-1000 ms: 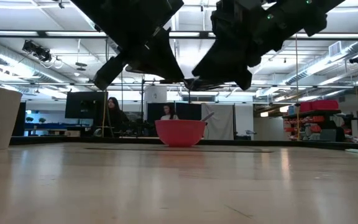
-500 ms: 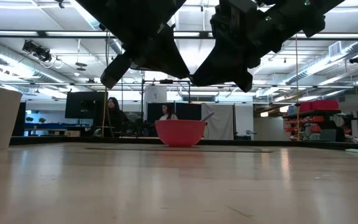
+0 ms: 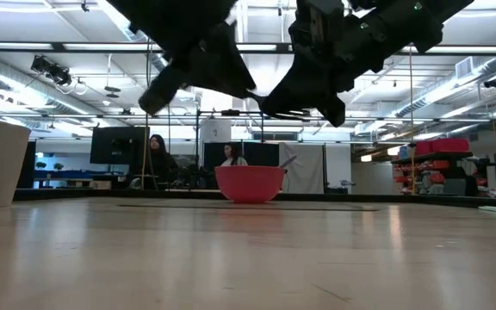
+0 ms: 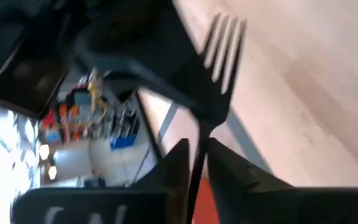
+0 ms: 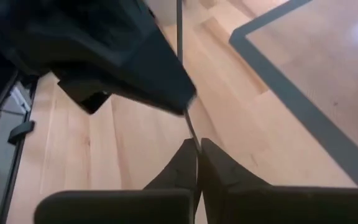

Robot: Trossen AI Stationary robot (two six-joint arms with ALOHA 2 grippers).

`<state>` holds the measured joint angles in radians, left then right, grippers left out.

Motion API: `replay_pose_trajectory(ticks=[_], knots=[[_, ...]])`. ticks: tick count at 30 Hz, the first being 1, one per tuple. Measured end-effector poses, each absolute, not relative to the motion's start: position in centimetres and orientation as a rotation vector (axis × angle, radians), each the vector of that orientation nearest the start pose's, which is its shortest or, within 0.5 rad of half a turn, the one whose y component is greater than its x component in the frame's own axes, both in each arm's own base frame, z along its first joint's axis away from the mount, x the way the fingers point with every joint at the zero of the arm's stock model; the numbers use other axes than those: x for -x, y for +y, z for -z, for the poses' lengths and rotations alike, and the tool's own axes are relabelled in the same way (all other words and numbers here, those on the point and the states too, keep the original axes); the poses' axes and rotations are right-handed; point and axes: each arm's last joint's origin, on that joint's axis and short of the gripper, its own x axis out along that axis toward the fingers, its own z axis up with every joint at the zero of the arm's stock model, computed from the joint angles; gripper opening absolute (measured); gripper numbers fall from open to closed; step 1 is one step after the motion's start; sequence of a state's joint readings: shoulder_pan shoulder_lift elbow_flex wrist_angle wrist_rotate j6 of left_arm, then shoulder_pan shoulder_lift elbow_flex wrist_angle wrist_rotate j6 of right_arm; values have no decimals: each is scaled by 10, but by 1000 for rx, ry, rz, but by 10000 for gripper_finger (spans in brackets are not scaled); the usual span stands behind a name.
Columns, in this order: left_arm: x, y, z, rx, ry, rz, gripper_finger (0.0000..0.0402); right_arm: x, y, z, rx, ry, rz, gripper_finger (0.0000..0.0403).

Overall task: Pick & Place Utensil
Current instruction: Put the black fork into the orange bowl

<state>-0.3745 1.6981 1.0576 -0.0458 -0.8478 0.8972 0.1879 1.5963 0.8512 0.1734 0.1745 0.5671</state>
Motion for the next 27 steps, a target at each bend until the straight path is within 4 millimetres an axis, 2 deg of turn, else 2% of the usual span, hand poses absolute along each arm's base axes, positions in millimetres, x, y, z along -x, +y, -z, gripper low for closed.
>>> replay_pose_trajectory(ticks=[5, 9, 12, 15, 18, 21, 27], knots=[[-316, -106, -232, -1182, 786, -239, 147, -323, 56, -191, -448, 564, 153, 4], [-287, -97, -255, -1045, 817, -275, 202, -322, 55, -190, -471, 561, 195, 4], [-261, -87, -273, -870, 827, -319, 222, -323, 55, -192, -490, 535, 223, 3], [-235, -76, -284, -650, 786, -390, 225, -323, 54, -195, -493, 498, 268, 3], [-212, -67, -280, -466, 702, -427, 218, -324, 57, -203, -462, 413, 290, 2], [-194, -60, -265, -305, 595, -394, 207, -326, 61, -212, -412, 324, 265, 2], [-174, -51, -231, -14, 277, -247, 203, -328, 71, -224, -310, 214, 231, 2]])
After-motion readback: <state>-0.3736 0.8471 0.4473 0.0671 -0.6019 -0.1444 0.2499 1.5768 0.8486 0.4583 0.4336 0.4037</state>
